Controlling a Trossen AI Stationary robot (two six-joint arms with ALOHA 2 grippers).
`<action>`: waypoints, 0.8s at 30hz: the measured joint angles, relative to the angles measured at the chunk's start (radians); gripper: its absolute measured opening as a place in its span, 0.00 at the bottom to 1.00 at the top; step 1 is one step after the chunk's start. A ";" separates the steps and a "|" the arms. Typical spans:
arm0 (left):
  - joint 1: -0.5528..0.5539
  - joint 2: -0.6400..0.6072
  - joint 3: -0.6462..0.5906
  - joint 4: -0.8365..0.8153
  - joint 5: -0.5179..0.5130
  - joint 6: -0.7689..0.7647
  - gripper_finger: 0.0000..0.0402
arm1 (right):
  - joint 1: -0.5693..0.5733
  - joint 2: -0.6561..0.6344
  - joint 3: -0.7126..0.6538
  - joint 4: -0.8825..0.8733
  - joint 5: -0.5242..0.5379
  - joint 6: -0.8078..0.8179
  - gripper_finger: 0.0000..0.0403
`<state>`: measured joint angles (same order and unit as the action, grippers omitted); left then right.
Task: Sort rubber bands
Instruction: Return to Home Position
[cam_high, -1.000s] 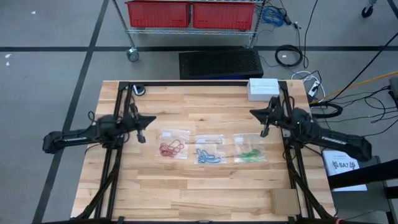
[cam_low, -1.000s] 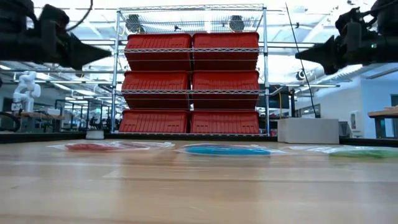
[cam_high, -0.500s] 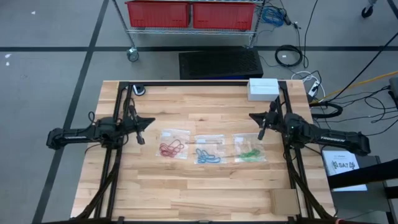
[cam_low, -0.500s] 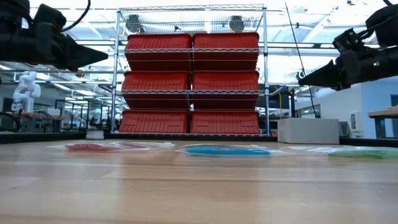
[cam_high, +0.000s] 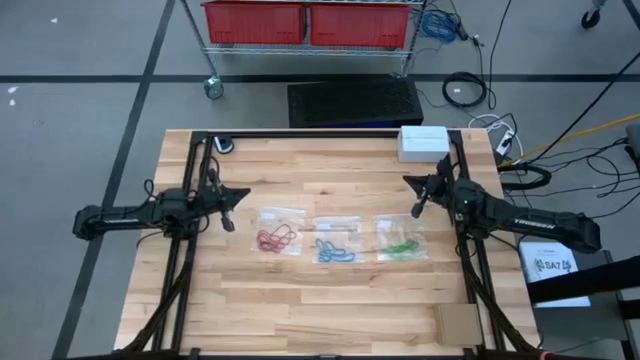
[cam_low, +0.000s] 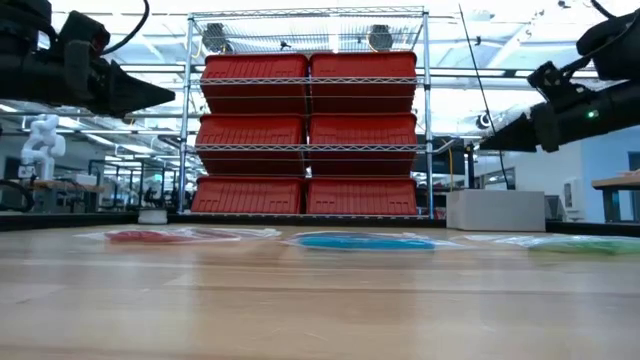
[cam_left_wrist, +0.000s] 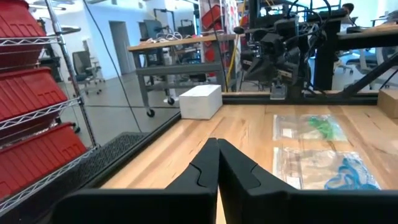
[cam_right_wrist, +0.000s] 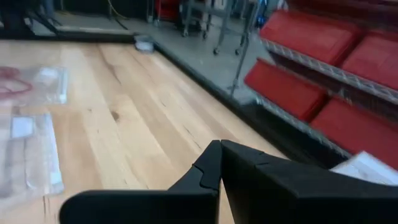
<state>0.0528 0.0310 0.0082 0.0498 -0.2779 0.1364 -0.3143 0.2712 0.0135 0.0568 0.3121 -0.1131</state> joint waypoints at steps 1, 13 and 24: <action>0.000 0.000 0.000 0.000 0.000 0.000 0.01 | 0.003 -0.004 0.000 0.005 0.000 -0.004 0.00; 0.000 0.001 0.000 0.004 -0.043 -0.049 0.06 | 0.111 -0.271 0.000 -0.001 -0.023 -0.125 0.00; 0.000 0.002 0.000 0.008 -0.086 -0.045 0.06 | 0.111 -0.257 0.000 0.005 0.026 0.143 0.00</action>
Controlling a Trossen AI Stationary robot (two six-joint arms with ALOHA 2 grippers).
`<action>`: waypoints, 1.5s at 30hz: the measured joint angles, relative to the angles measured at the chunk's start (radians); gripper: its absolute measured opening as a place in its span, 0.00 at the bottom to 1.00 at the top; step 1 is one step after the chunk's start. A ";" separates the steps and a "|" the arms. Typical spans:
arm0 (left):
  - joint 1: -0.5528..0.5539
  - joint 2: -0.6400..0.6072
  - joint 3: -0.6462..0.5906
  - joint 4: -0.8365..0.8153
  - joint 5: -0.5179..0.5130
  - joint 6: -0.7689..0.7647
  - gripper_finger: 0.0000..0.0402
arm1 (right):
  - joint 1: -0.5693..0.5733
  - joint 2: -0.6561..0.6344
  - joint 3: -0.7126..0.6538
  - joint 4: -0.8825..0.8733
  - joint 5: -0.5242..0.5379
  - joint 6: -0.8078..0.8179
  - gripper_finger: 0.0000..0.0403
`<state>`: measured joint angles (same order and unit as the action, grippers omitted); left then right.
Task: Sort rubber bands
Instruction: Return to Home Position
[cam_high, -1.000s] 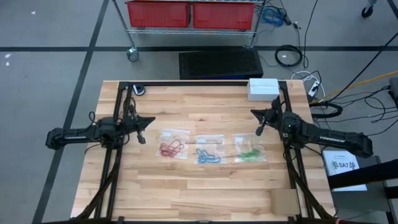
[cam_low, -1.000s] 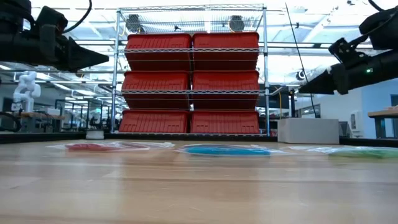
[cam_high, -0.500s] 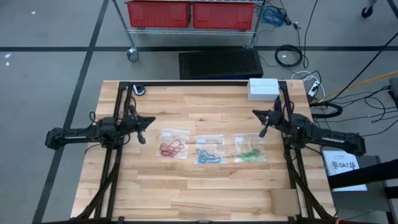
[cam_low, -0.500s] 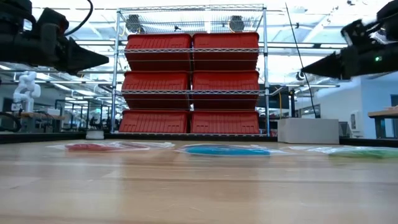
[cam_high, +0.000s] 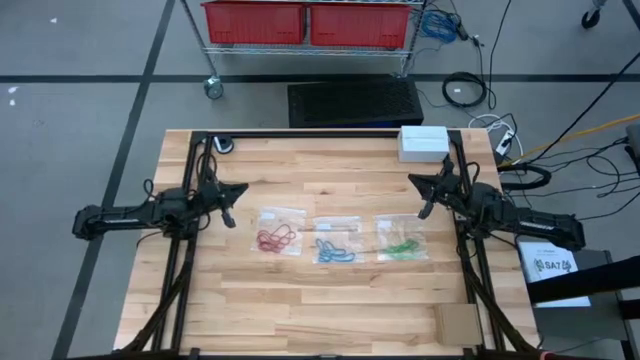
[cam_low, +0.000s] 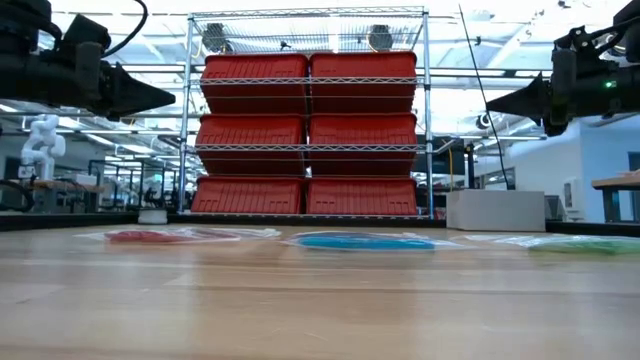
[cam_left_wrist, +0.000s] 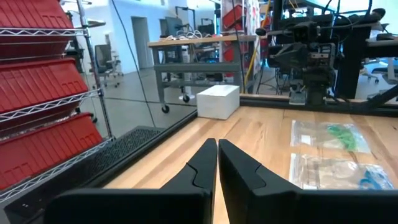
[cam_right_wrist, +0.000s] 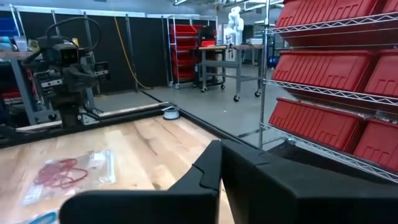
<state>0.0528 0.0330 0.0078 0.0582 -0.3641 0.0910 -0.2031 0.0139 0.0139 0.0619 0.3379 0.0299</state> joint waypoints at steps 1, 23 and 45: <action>0.000 0.000 0.000 0.000 0.000 0.000 0.06 | 0.000 0.000 0.000 -0.001 0.000 0.012 0.00; 0.000 0.000 0.000 0.002 0.000 -0.001 0.06 | 0.000 0.000 0.000 0.000 0.000 0.004 0.00; 0.000 0.000 0.000 0.002 0.000 0.000 0.06 | 0.000 0.000 0.000 0.000 0.000 0.004 0.00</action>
